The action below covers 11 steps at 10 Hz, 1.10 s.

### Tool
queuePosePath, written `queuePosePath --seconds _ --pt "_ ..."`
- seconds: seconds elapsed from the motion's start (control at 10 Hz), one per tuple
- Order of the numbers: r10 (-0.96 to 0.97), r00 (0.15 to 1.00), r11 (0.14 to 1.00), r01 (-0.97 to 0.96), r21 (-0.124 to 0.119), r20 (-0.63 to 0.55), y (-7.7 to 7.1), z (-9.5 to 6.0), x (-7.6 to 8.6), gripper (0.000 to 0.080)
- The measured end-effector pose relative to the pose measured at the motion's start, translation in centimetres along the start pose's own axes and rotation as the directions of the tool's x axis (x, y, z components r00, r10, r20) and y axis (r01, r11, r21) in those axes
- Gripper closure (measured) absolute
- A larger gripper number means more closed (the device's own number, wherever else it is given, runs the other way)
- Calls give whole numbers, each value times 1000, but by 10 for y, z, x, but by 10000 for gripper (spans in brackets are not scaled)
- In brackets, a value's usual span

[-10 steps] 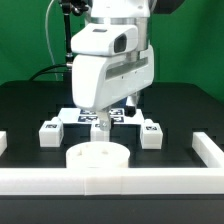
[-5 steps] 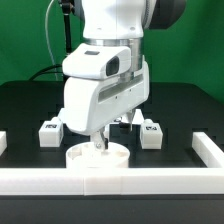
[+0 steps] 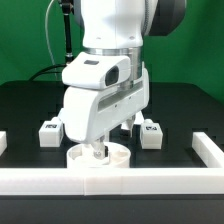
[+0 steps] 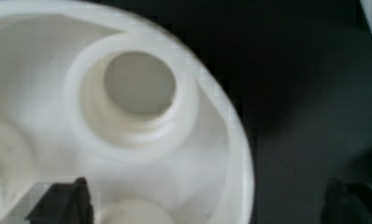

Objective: Assemble stool

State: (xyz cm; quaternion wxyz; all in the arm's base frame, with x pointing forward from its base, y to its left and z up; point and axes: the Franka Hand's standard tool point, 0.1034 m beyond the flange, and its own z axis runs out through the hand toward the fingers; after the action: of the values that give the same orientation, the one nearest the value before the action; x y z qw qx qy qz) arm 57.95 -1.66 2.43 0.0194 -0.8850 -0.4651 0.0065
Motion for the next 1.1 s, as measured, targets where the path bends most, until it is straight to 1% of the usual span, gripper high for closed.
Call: queuePosePath --seconds 0.3,0.5,0.6,0.7,0.8,1.0,1.1 --pt "3 1000 1000 -3 4 3 0 3 -3 150" --pt "3 1000 1000 -3 -12 -10 -2 7 -3 150" --pt "-1 1000 1000 1 -14 -11 -1 7 -4 150" --pt "-7 1000 1000 6 -21 -17 1 7 -6 257" --pt "-5 1000 1000 4 -19 -15 0 9 -8 257" --pt "-6 1000 1000 5 -18 -15 0 9 -8 636" --pt "-6 1000 1000 5 -18 -15 0 9 -8 636"
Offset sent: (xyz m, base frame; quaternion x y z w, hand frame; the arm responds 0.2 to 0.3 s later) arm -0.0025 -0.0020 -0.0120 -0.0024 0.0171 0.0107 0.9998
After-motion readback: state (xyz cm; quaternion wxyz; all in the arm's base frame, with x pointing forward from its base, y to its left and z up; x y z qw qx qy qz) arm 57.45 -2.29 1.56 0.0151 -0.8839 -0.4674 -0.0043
